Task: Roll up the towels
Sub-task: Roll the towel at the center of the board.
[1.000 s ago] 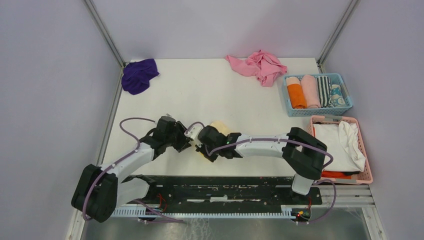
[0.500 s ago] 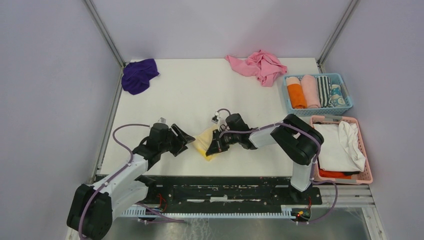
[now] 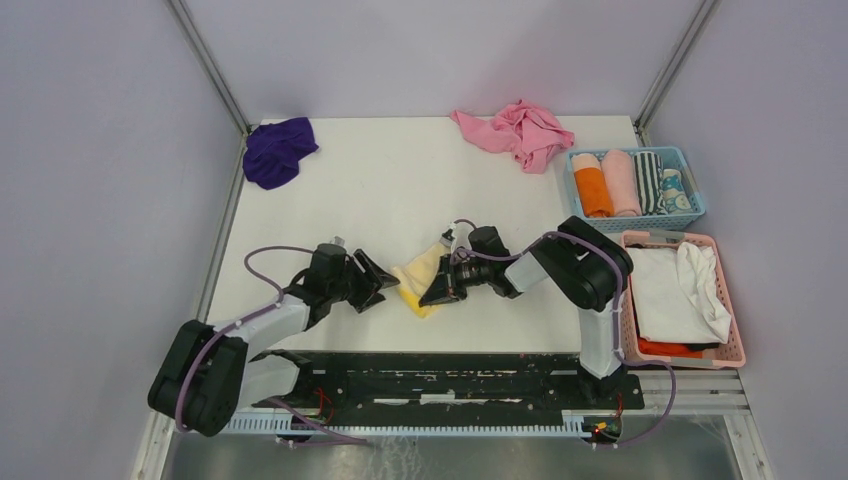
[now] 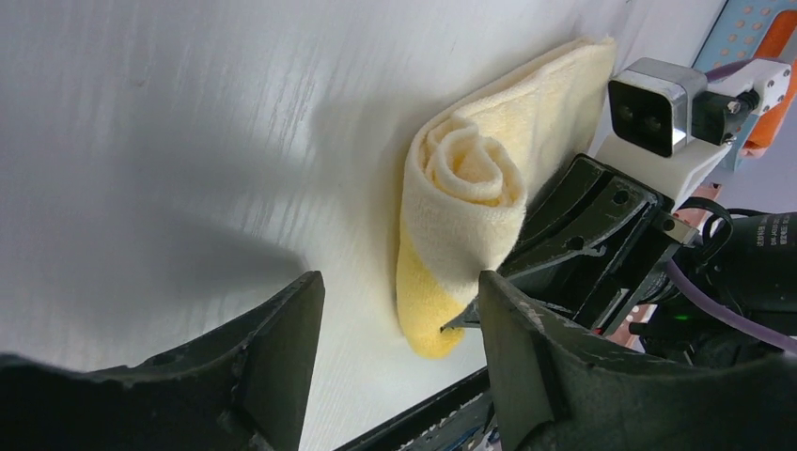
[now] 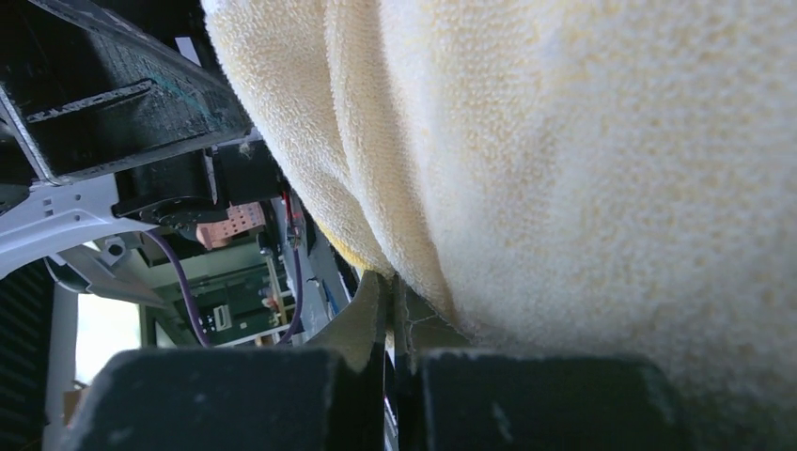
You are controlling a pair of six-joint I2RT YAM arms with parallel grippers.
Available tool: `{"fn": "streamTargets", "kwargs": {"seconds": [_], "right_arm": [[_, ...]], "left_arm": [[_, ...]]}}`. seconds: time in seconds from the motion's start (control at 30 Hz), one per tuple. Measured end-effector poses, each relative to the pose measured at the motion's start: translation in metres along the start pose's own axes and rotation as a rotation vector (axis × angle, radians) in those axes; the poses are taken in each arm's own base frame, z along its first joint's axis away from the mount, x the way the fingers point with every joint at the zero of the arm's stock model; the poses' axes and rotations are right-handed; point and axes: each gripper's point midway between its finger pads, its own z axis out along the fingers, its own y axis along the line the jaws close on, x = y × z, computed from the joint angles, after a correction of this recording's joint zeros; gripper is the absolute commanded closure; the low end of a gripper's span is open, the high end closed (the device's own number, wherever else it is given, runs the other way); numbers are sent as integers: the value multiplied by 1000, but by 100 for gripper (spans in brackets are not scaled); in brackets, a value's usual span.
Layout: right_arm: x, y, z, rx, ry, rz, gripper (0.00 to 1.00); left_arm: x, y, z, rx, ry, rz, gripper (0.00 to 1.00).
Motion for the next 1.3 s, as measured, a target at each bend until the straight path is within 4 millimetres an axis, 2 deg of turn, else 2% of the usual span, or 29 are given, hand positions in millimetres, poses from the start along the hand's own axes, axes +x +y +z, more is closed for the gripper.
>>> {"fn": "streamTargets", "kwargs": {"seconds": [0.23, 0.4, 0.57, 0.83, 0.9, 1.0, 1.07, 1.17, 1.3], "right_arm": [[0, -2, 0, -12, 42, 44, 98], [-2, -2, -1, 16, 54, 32, 83], [-5, 0, -7, 116, 40, -43, 71], [-2, 11, -27, 428, -2, -317, 56], [0, 21, -35, 509, -20, -421, 54], [3, 47, -43, 601, -60, -612, 53], [4, 63, -42, 641, -88, -723, 52], [4, 76, -37, 702, -113, -851, 52], [1, 72, -24, 815, -118, -959, 52]], "left_arm": [[0, -5, 18, 36, 32, 1, 40], [-2, -12, 34, 61, 64, 4, 50], [2, -19, 48, 74, 98, 10, 58], [5, -21, 53, 52, 86, 14, 60], [5, -21, 53, 44, 77, 16, 60], [5, -21, 53, 33, 67, 19, 60], [5, -21, 53, 25, 60, 15, 60], [5, -21, 53, 14, 50, 5, 60], [6, -21, 53, 5, 40, -3, 60]]}}
